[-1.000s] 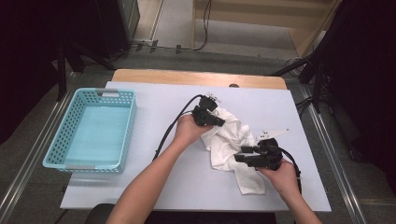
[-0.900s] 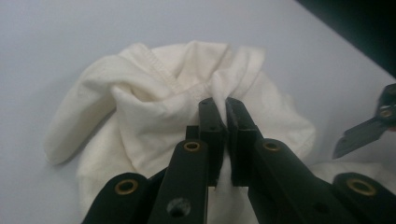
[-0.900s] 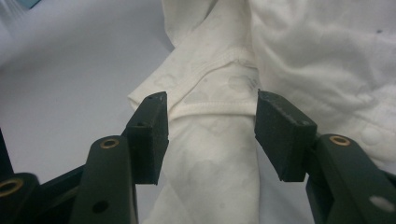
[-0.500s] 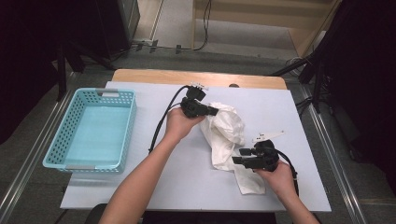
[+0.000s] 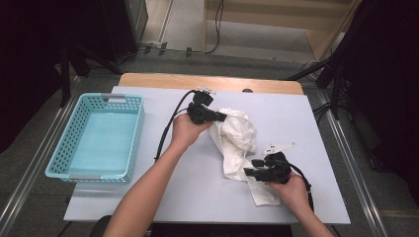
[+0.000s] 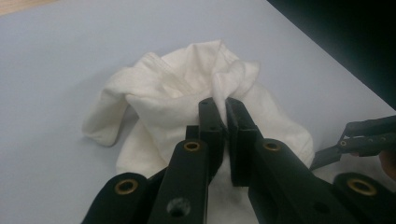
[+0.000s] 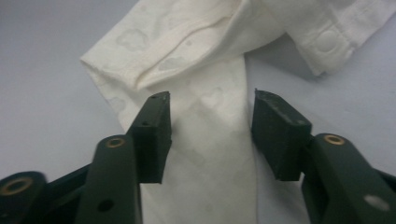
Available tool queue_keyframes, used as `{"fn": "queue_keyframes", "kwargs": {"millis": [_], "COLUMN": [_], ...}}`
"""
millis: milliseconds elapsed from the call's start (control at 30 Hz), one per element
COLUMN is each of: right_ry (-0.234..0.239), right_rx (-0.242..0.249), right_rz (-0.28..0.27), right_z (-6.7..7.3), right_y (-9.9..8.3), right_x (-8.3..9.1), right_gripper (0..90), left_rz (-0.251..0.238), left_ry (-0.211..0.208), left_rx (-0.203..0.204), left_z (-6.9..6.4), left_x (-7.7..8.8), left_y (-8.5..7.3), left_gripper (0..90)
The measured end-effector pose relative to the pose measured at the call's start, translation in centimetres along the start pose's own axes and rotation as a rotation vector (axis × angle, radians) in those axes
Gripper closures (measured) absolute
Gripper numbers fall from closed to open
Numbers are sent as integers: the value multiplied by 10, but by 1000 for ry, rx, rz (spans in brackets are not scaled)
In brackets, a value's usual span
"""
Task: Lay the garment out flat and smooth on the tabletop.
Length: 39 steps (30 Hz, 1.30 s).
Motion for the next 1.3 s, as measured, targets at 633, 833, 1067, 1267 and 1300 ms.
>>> {"fn": "queue_keyframes", "kwargs": {"millis": [633,833,1067,1267,1300], "right_ry": [-26,-65,-87,-106,-108], "right_rx": [-117,-159,-186,-193,-191], "right_rz": [-51,-124,-161,-162,-162], "right_z": [-25,-41,-52,-58,-59], "right_y": [10,10,7,7,7], "right_x": [40,63,77,79,79], "right_gripper": [864,864,864,864,864], "left_rz": [-66,-79,-91,-59,-56], "left_ry": [-9,-12,-23,-38,-40], "left_rx": [61,58,46,40,42], "left_z": [5,1,-12,-25,-26], "left_x": [20,32,43,46,46], "left_y": [-1,-5,-22,-42,-45], "left_gripper": [876,875,872,871,871]}}
Point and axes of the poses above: each handheld gripper's, and its own axes: x roughly backward along the jaws, y roughly out of its top, z roughly to its left, the point moved 2 cm from there along -x, roughly forward along the jaws, and after that the axes turned 6 degrees about x, right-handed, at the moved point
